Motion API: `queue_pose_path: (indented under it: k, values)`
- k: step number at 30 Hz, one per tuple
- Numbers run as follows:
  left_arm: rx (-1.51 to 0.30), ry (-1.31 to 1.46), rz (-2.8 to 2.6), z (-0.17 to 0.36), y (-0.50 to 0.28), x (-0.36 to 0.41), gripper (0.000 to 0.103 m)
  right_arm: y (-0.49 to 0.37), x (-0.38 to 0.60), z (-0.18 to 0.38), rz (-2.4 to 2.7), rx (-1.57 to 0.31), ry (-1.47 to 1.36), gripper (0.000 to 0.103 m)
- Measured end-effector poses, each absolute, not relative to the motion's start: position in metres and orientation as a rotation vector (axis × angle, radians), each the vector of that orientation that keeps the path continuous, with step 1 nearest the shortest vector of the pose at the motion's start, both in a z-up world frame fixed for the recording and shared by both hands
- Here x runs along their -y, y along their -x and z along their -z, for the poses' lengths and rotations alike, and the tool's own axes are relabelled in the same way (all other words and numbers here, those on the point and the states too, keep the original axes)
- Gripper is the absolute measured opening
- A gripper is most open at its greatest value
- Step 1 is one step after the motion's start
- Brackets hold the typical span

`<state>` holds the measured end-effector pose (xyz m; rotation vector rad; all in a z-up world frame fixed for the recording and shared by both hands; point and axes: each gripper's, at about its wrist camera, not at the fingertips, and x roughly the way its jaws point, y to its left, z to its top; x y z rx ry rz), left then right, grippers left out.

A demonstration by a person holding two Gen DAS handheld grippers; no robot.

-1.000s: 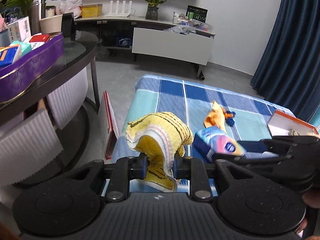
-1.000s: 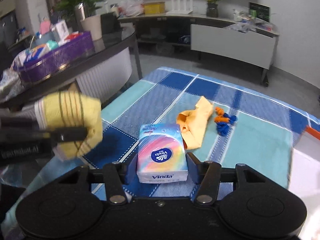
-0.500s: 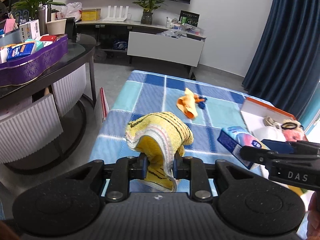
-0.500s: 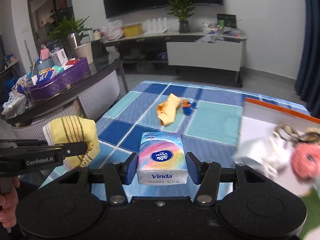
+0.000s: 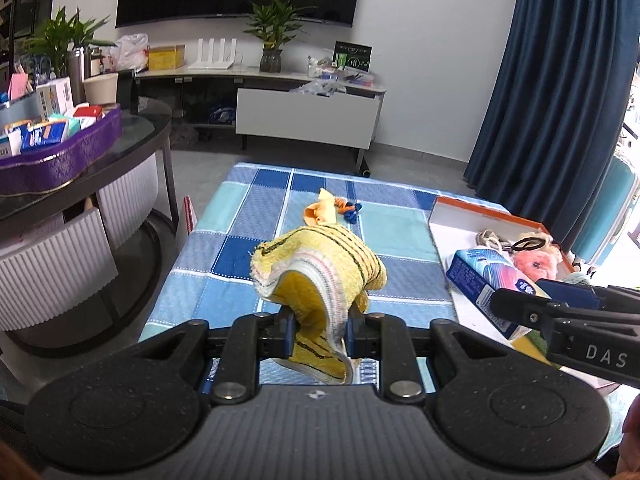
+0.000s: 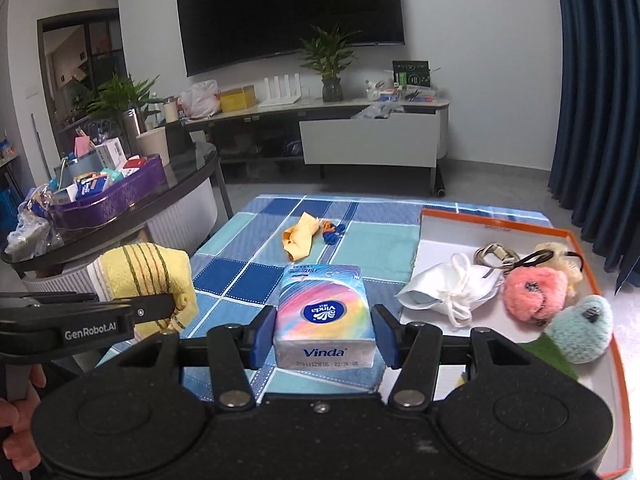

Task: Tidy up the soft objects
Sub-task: 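Carry the towel and tissue pack over the white box with both grippers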

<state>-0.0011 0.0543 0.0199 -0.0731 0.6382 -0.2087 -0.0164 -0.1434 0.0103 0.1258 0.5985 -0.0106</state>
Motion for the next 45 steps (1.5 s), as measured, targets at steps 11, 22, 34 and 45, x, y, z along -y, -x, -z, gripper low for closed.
queue_pose_path:
  k: [11,22,34,45]
  values:
    - [-0.627,0.064,0.211,-0.026,0.011,-0.045,0.024,0.041,0.158,-0.022,0.041,-0.557,-0.136,0.063]
    - [-0.627,0.054,0.243,-0.027,0.018,-0.033,0.024,0.055,0.169,-0.025,0.074,-0.544,-0.140,0.063]
    - [-0.627,0.049,0.256,-0.028,0.020,-0.029,0.024,0.060,0.173,-0.029,0.083,-0.531,-0.141,0.063]
    - [-0.627,0.043,0.267,-0.029,0.021,-0.024,0.024,0.062,0.178,-0.031,0.096,-0.523,-0.151,0.063]
